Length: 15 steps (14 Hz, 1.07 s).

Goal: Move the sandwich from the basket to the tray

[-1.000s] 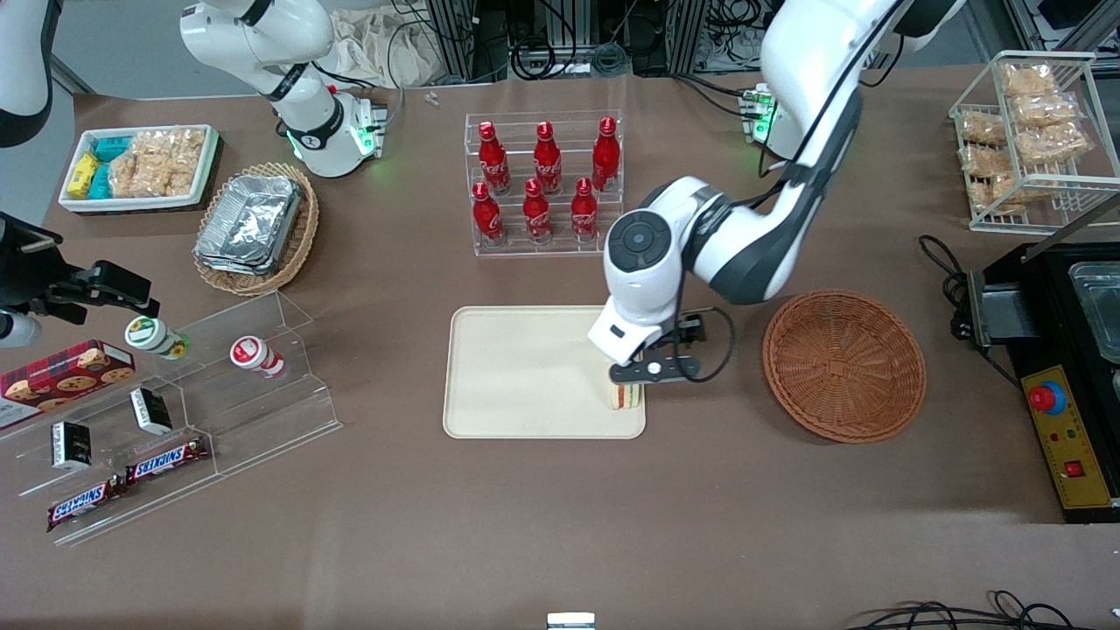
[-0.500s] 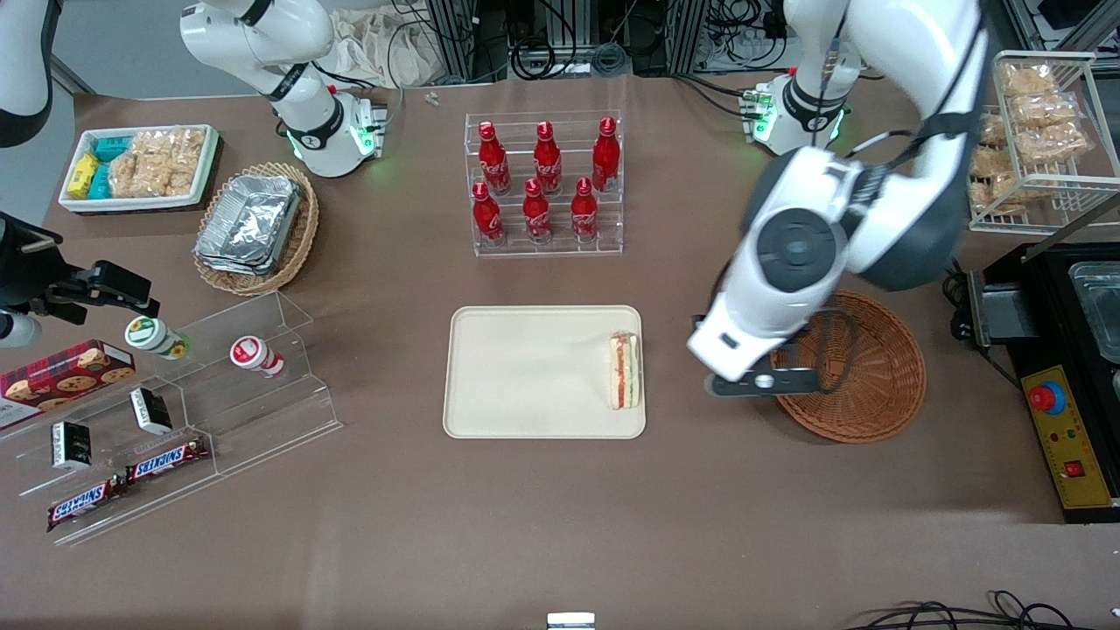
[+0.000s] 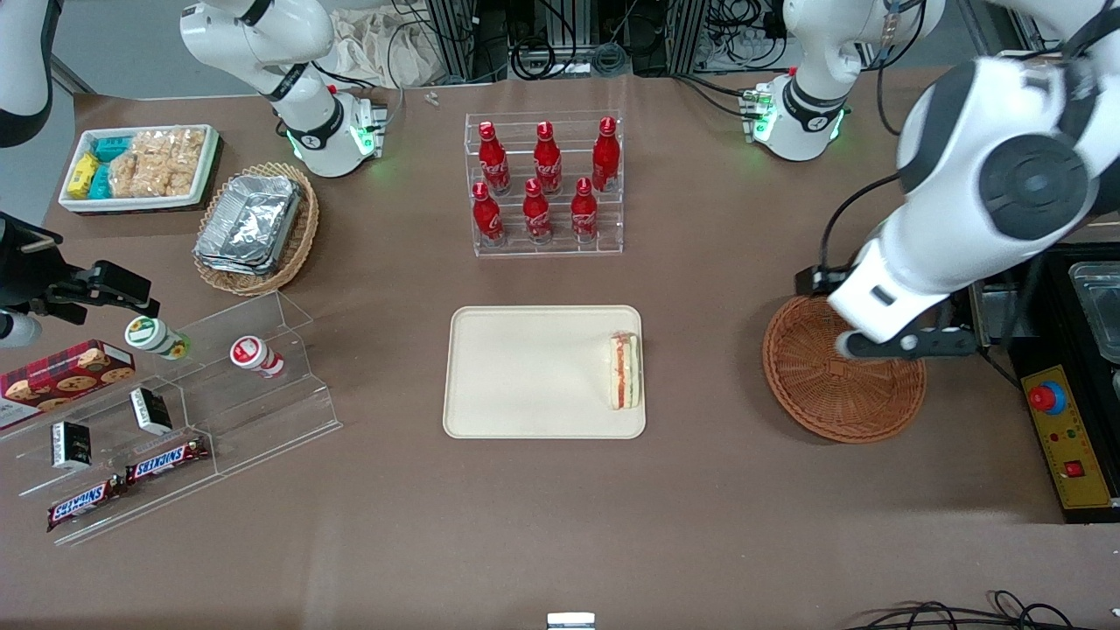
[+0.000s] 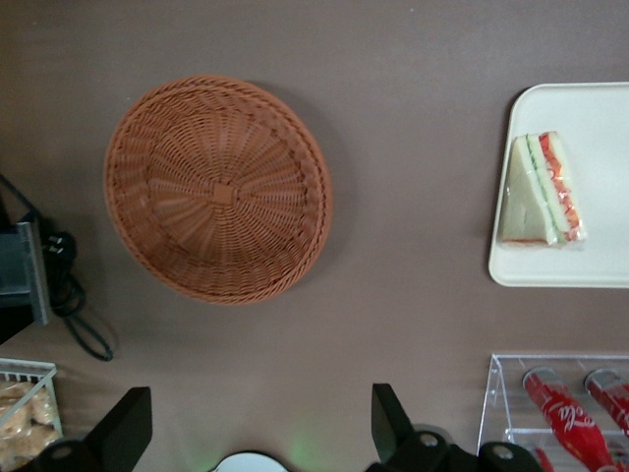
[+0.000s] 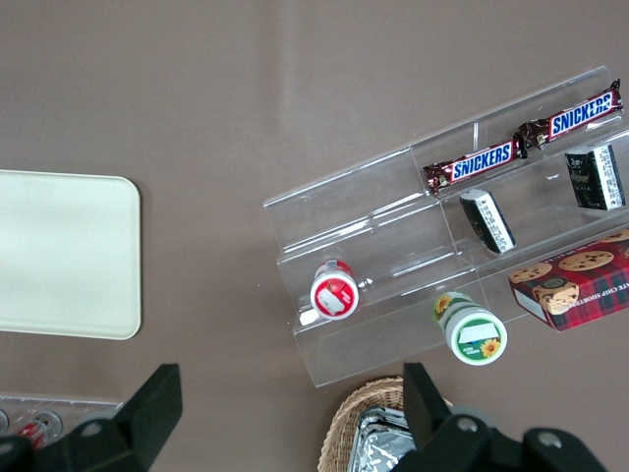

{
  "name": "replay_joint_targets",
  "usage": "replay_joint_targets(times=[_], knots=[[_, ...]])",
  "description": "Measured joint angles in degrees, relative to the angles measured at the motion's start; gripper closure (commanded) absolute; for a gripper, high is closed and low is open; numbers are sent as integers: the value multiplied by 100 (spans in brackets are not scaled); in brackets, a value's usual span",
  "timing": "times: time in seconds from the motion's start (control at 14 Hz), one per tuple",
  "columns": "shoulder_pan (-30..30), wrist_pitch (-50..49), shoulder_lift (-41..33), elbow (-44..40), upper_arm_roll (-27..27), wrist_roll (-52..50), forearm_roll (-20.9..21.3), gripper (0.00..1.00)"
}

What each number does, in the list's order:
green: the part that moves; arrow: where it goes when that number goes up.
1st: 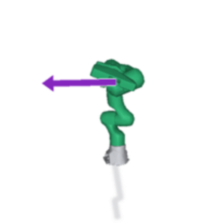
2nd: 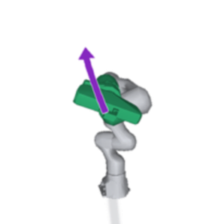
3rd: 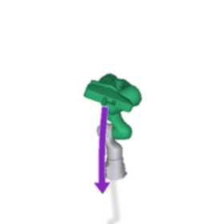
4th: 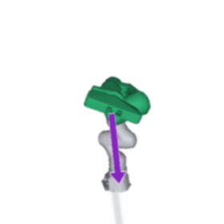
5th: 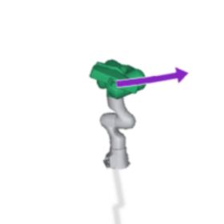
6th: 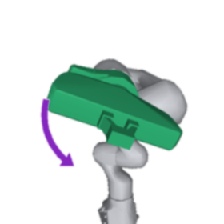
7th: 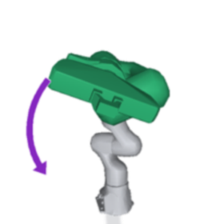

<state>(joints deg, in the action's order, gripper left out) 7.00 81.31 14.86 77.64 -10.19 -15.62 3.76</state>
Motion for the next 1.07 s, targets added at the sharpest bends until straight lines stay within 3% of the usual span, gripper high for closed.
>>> replay_joint_targets(times=[0.29, 0.71, 1.07], knots=[[-233, -102, -478, 178, 177, 474, -74, 0], [-236, 109, -1715, 1348, 750, 1113, -119, 0], [-234, 320, -1778, 1508, 751, 1107, -124, 0]])
